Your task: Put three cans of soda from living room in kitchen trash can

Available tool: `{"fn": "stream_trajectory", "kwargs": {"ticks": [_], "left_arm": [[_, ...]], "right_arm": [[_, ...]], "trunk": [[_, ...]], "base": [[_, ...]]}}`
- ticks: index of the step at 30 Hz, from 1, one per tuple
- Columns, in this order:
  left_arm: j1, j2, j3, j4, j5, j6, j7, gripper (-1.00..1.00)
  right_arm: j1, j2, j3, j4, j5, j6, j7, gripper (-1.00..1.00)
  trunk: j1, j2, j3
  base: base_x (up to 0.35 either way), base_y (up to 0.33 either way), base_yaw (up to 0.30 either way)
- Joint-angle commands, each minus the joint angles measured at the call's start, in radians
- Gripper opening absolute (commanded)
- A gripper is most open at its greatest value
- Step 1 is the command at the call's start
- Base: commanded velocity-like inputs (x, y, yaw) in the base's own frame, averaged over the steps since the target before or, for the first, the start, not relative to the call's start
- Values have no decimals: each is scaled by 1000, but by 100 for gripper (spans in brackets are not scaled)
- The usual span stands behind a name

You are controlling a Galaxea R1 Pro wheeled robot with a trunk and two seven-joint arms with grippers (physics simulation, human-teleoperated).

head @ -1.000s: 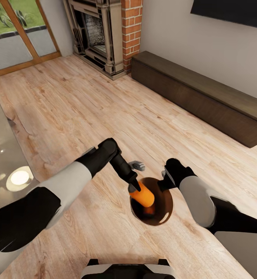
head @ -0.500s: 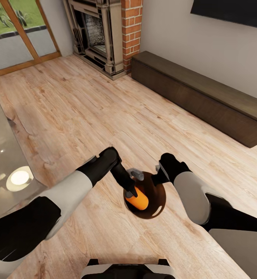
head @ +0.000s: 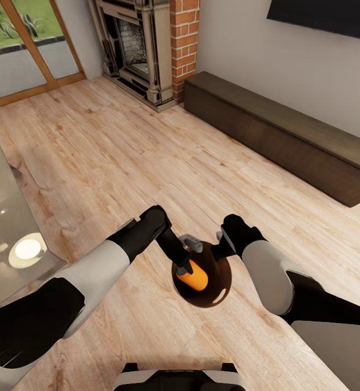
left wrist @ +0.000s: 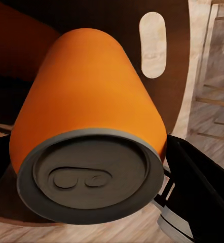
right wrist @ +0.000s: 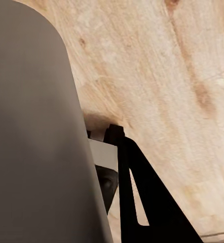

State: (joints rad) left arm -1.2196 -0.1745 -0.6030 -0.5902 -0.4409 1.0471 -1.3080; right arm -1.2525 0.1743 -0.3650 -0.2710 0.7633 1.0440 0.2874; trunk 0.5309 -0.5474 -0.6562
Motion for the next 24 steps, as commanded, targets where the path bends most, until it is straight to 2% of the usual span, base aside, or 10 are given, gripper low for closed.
{"fn": "stream_trajectory", "kwargs": {"ticks": [1, 3, 8, 10, 14, 24], "left_arm": [[0, 0, 0, 0, 4, 0, 2, -100], [0, 0, 0, 0, 18, 0, 6, -100], [1, 0, 0, 7, 29, 0, 28, -100], [1, 0, 0, 9, 51, 0, 53, -100], [2, 0, 0, 11, 71, 0, 69, -100], [22, 0, 0, 19, 76, 0, 107, -100]], "right_arm": [[0, 0, -7, 1, -31, 3, 1, -100], [0, 0, -6, 1, -31, 3, 1, -100], [0, 0, -6, 1, -33, 3, 2, -100], [0, 0, -6, 1, -33, 3, 2, -100], [-1, 0, -6, 1, -33, 3, 6, -100], [-2, 0, -6, 1, -33, 3, 10, -100]], "trunk": [[0, 0, 0], [0, 0, 0], [0, 0, 0], [0, 0, 0], [0, 0, 0], [0, 0, 0]], "base": [[0, 0, 0], [0, 0, 0], [0, 0, 0], [0, 0, 0], [0, 0, 0], [0, 0, 0]]}}
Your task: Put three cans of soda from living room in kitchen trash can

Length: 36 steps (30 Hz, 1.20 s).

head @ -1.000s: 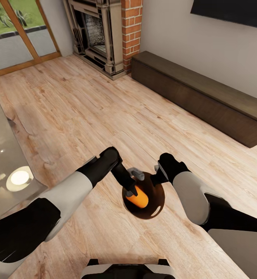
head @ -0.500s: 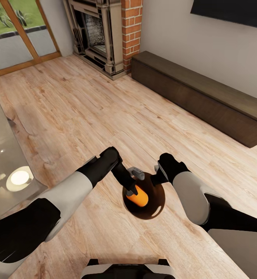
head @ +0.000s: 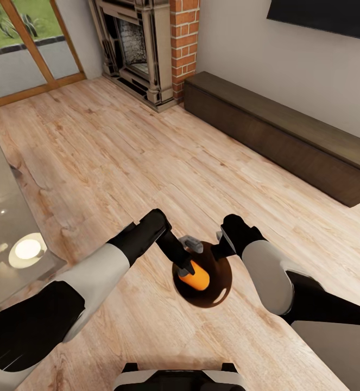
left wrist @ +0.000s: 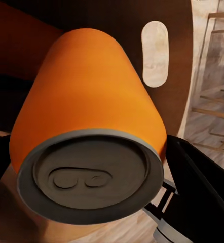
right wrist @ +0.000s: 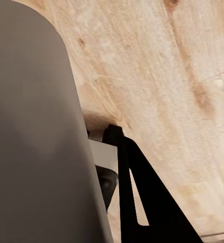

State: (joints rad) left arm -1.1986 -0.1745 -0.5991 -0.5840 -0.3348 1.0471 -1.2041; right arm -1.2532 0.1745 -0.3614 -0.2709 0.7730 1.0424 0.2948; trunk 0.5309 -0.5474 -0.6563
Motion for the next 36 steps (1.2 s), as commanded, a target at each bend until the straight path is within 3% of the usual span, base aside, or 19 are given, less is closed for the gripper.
{"fn": "stream_trajectory", "kwargs": {"ticks": [1, 20, 24, 25, 36], "left_arm": [[1, 0, -4, 15, -30, 0, 4, -100], [9, 0, -4, 24, -12, 0, 36, -100], [10, 0, -4, 19, 11, 0, 37, -100], [10, 0, -4, 19, 13, 0, 37, 100], [10, 0, -4, 15, 17, 0, 37, 100]], "right_arm": [[-1, 0, -10, 1, -43, 5, 3, -100], [-5, 0, -9, 9, -50, 5, 13, -100], [-5, 0, -8, 10, -50, 5, 15, -100], [-5, 0, -8, 10, -50, 5, 15, -100], [-5, 0, -8, 10, -50, 5, 15, -100]], "trunk": [[0, 0, 0], [0, 0, 0], [0, 0, 0], [0, 0, 0], [0, 0, 0]], "base": [[0, 0, 0], [0, 0, 0], [0, 0, 0], [0, 0, 0], [0, 0, 0]]}}
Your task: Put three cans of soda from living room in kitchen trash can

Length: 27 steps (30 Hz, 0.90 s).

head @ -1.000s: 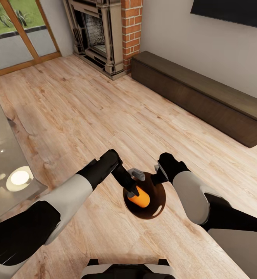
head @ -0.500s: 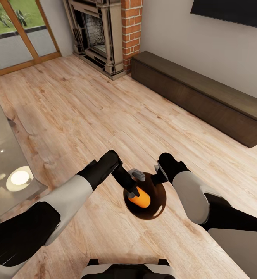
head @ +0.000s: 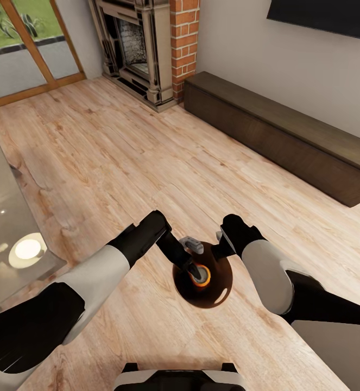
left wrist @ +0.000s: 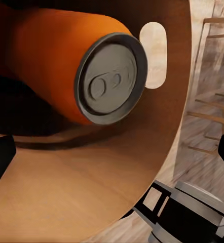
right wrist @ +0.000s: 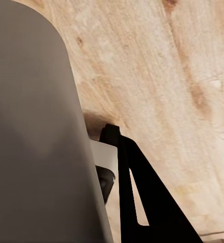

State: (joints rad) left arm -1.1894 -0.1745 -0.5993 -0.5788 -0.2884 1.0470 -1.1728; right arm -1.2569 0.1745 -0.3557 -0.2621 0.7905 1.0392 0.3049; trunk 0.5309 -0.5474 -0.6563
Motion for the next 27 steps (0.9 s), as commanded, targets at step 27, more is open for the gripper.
{"fn": "stream_trajectory", "kwargs": {"ticks": [27], "left_arm": [[52, 234, 176, -482, -29, 0, -252, 100]], "right_arm": [[1, -13, -29, -5, -70, 8, 3, -100]], "trunk": [[0, 0, 0]], "base": [[0, 0, 0]]}}
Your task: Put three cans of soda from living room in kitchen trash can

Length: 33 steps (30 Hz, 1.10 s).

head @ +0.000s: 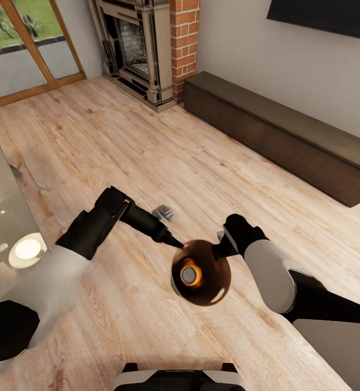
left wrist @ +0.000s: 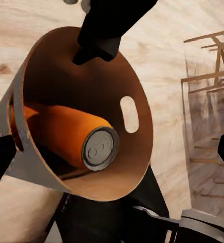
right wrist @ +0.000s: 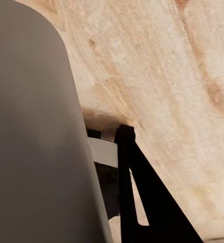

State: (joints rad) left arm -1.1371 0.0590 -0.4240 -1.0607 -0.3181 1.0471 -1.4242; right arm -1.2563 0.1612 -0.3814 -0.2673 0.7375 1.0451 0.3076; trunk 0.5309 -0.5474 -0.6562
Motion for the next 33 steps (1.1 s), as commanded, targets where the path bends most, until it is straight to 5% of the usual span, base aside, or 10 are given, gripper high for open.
{"fn": "stream_trajectory", "kwargs": {"ticks": [1, 4, 6, 11, 15, 18, 21, 26, 33], "left_arm": [[1, 33, 17, -19, 1, 0, -12, 100], [2, 83, 33, -48, 1, 0, -24, 100], [18, 149, 86, -74, 0, 0, -26, 100], [95, 176, 219, -82, -10, -20, 63, 100], [169, 174, 247, -78, -11, -73, 230, 100], [249, 168, 255, -82, -4, -114, 426, 100], [308, 156, 258, -85, -1, -157, 519, 100], [382, 126, 296, -79, 0, -273, 563, 100], [412, 94, 314, -81, 0, -345, 613, 100]], "right_arm": [[0, -3, -3, 0, -16, 2, 1, -100], [2, -6, -3, -1, -14, 2, 1, -100], [3, -22, -2, -2, -14, 2, 1, -100], [4, -54, -1, -4, -12, 2, 1, -100], [6, -96, -1, -4, -11, 2, 2, -100], [7, -161, -1, -1, -13, 2, 5, -100], [9, -210, -1, 2, -13, 2, 11, -100], [10, -298, 1, 7, -13, 2, 99, -100], [12, -332, 1, 8, -13, 2, 130, -100]], "trunk": [[0, 0, 0], [0, 0, 0], [0, 0, 0], [0, 0, 0], [0, 0, 0], [0, 0, 0], [0, 0, 0], [19, -35, -16], [46, -84, -38]], "base": [[0, 0, 0], [0, 0, 0], [0, 0, 0], [0, 0, 0], [0, 0, 0], [0, 0, 0], [0, 0, 0], [0, 0, 0], [0, 0, 0]]}}
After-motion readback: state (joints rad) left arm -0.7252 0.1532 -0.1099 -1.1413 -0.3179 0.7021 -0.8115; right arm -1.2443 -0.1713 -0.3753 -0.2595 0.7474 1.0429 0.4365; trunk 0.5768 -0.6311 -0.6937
